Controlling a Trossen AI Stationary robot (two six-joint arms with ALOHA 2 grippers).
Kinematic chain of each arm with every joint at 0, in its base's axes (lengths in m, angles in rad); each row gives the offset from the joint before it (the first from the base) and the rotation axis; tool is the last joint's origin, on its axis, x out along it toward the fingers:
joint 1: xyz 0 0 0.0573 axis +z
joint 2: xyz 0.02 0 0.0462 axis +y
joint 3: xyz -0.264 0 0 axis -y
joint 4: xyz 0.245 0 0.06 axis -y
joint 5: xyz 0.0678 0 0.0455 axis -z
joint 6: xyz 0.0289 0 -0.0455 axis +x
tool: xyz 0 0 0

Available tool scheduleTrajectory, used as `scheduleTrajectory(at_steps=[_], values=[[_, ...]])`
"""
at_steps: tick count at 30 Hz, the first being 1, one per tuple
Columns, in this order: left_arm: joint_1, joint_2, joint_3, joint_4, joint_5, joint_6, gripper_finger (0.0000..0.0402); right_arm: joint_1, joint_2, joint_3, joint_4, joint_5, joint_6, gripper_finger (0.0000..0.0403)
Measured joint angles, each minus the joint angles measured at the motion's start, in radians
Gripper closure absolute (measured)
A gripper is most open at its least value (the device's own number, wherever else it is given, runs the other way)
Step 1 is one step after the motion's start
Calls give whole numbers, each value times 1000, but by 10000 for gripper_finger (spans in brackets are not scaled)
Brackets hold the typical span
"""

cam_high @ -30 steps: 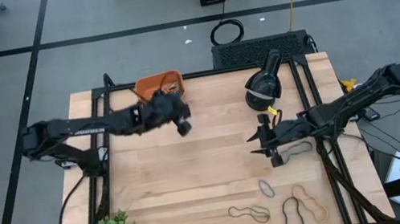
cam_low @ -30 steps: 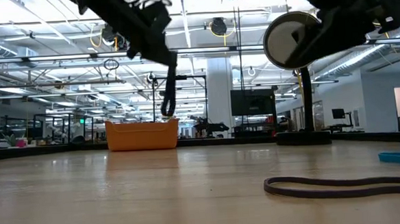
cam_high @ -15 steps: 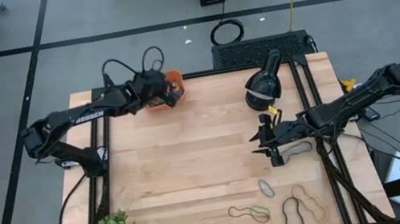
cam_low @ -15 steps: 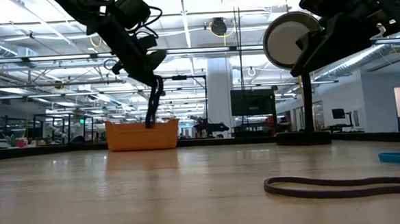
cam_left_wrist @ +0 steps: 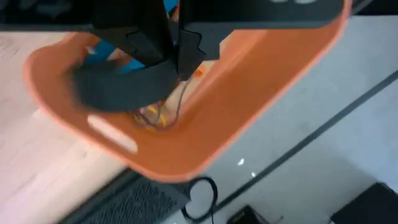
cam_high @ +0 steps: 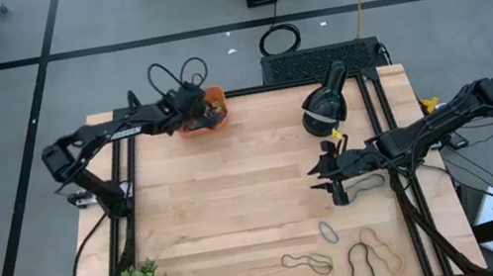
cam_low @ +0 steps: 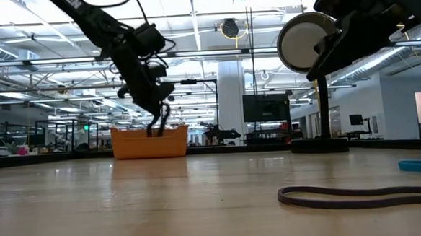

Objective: Pick and place rubber bands into bin
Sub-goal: Put the top black rubber band into the orange container, then put the top blue rubber band into the orange container

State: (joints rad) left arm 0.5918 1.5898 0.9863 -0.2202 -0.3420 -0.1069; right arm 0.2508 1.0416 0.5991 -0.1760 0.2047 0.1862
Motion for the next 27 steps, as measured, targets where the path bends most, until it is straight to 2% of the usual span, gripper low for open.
scheduleTrajectory(at_steps=[6, 13, 18, 27], values=[[-3, 56, 0, -2, 2, 5, 348, 0, 0, 0, -210, 0, 59, 231], [-4, 60, 0, 0, 3, 7, 356, 0, 0, 0, -466, -32, 188, 245], [-4, 60, 0, 1, 3, 7, 370, 11, 0, 0, -533, -106, 107, 254], [-6, 60, 0, 0, 10, 7, 393, 97, 0, 0, -536, -158, 94, 264]])
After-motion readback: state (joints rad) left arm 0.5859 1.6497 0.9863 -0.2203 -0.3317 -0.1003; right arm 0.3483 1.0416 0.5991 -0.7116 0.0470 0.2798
